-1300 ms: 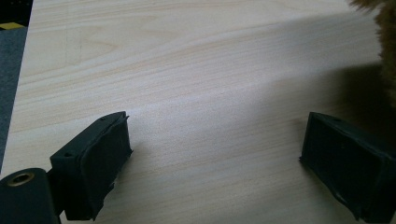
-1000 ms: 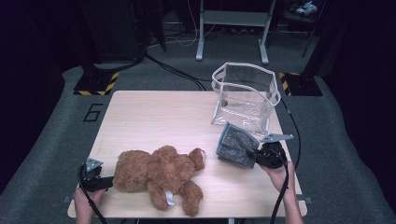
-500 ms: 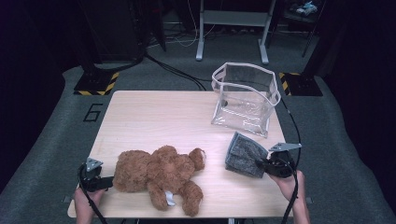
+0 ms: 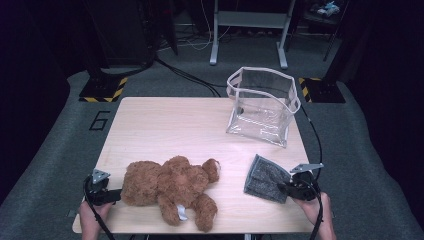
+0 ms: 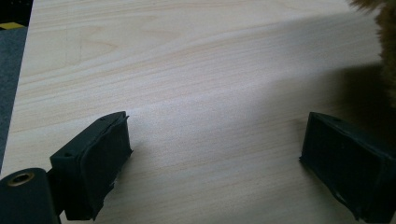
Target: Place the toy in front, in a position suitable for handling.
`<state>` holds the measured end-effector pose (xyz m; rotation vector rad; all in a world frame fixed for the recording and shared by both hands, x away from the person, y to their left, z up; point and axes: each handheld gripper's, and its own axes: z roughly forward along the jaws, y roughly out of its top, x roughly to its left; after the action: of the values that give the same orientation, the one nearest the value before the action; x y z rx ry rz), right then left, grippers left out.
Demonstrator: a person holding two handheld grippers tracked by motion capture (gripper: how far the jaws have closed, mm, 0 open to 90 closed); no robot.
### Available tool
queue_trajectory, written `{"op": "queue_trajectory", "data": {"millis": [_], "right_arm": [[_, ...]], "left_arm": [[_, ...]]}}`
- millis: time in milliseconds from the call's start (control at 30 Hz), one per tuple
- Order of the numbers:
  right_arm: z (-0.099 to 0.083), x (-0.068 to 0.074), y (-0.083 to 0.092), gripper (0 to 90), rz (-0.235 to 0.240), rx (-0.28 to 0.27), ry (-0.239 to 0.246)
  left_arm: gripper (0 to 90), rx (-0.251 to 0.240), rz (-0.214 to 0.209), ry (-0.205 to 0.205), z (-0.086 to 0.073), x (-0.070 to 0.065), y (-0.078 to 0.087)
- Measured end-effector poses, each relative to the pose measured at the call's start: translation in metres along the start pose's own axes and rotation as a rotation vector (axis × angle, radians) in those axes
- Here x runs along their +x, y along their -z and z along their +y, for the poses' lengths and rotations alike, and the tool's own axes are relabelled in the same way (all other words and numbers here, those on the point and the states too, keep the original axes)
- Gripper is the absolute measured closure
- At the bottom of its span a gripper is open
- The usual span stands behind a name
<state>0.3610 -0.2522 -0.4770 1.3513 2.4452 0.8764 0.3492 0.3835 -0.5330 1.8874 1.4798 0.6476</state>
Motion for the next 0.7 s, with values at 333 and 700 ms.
{"op": "queue_trajectory", "data": {"millis": [333,700], "right_arm": [[-0.007,-0.004,-0.004,37.5,0.014,0.004,-0.053],[0.023,-0.007,0.012,28.7,-0.034,-0.119,-0.083]], "left_arm": [[7.6,0.000,0.000,0.000,0.000,0.000,0.000],[7.6,0.000,0.000,-0.001,0.000,0.000,0.000]]}}
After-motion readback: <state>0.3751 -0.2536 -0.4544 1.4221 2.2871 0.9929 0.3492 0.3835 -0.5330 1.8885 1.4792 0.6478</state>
